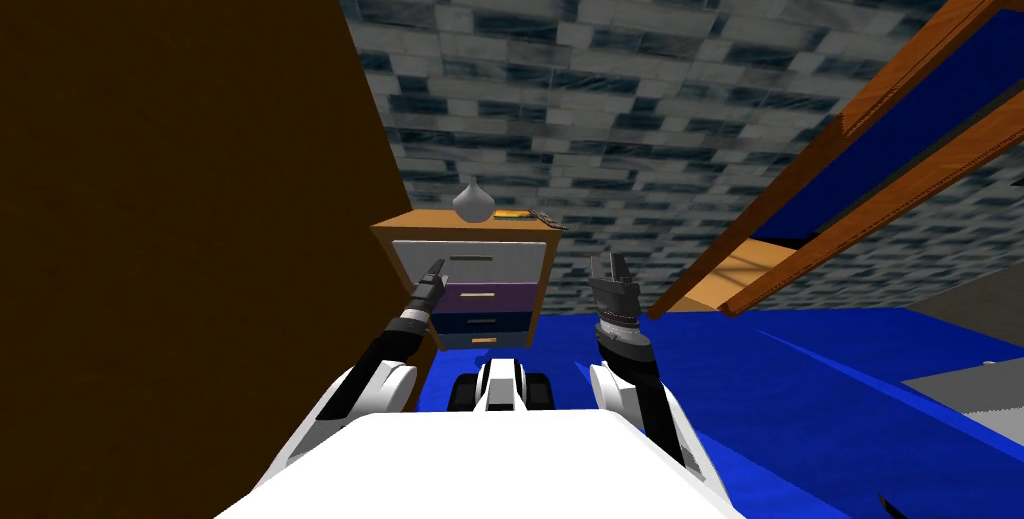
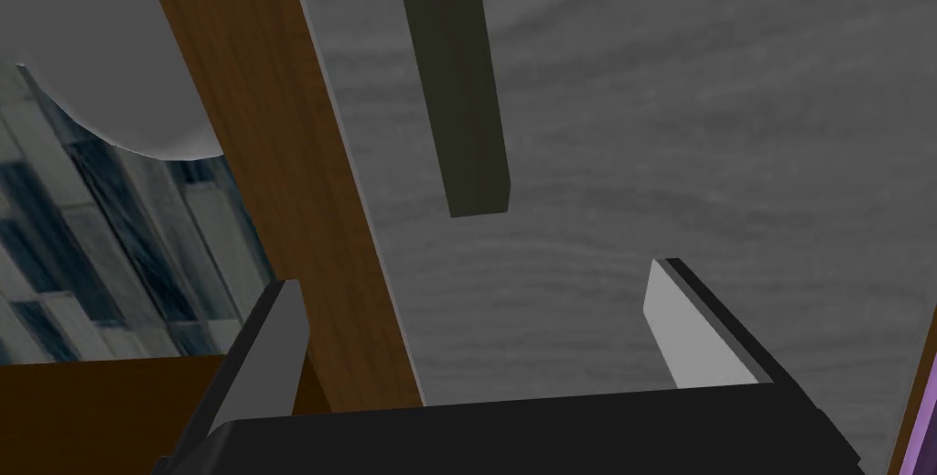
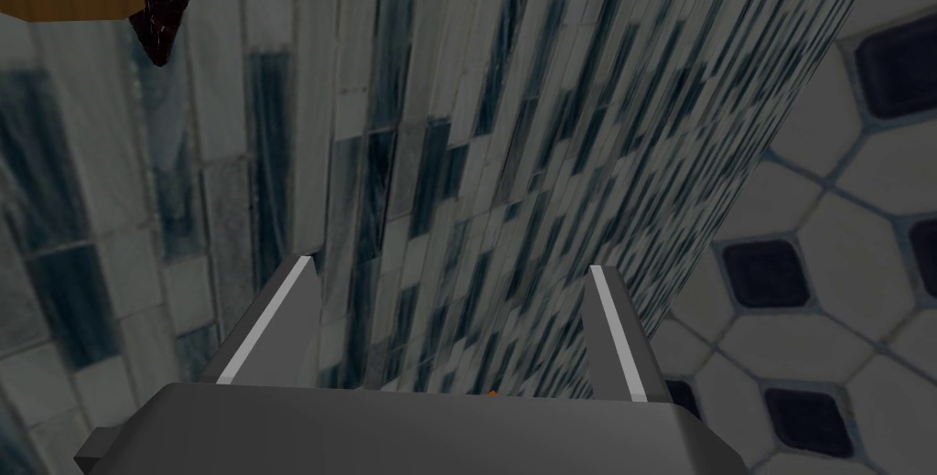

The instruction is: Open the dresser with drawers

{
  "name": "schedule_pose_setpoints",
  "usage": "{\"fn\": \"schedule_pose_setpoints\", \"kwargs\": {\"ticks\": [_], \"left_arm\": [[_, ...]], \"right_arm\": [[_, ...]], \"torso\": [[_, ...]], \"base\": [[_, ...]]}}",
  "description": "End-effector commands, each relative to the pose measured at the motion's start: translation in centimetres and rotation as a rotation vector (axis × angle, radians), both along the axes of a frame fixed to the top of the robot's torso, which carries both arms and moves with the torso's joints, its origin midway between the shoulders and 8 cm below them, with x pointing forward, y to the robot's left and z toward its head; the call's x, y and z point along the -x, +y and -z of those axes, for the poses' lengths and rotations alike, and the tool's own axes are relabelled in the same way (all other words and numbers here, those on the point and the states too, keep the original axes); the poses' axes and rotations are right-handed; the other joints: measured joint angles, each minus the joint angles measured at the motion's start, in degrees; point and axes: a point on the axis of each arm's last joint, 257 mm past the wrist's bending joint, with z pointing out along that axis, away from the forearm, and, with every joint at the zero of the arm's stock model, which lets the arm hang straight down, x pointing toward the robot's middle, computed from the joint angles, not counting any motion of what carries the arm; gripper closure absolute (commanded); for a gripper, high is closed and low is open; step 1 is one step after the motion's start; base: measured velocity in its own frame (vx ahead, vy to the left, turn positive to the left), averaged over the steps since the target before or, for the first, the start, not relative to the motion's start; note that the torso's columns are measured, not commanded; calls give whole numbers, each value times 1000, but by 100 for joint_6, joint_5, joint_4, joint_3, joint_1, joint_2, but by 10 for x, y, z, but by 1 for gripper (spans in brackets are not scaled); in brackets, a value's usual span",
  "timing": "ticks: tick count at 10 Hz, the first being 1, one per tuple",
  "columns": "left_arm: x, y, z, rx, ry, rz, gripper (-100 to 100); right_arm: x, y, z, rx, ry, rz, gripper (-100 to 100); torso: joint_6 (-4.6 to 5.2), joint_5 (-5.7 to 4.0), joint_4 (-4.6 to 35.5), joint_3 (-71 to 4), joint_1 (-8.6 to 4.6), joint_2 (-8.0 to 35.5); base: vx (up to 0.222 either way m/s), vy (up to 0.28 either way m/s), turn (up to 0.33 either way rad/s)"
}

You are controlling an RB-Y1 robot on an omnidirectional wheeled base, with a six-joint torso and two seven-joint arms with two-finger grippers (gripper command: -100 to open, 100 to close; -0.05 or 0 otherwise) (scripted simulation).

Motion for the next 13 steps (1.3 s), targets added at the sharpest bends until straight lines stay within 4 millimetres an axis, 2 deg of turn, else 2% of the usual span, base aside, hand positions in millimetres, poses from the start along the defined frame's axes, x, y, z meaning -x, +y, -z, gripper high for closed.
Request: {"fn": "schedule_pose_setpoints", "kwargs": {"ticks": [1,5,11,12,13], "left_arm": [[-3,-3,10,26,46,-7,-100],[-7,-6,18,104,85,-35,-100],[-7,-7,14,156,88,-57,-100],[-7,-7,14,156,89,-57,100],[-5,-7,12,156,88,-54,100]], "right_arm": [[0,0,0,0,0,0,0],[0,0,0,0,0,0,0],[0,0,0,0,0,0,0],[0,0,0,0,0,0,0],[0,0,0,0,0,0,0]], "torso": [[0,0,0,0,-2,1],[0,0,1,2,-1,3],[0,-1,-4,-10,-5,-18],[0,-1,-3,-6,-2,-7],[0,0,2,6,1,10]], "base": [[39,6,-27],[32,4,-23],[29,-1,-10],[7,-1,2],[-79,-19,14]]}}
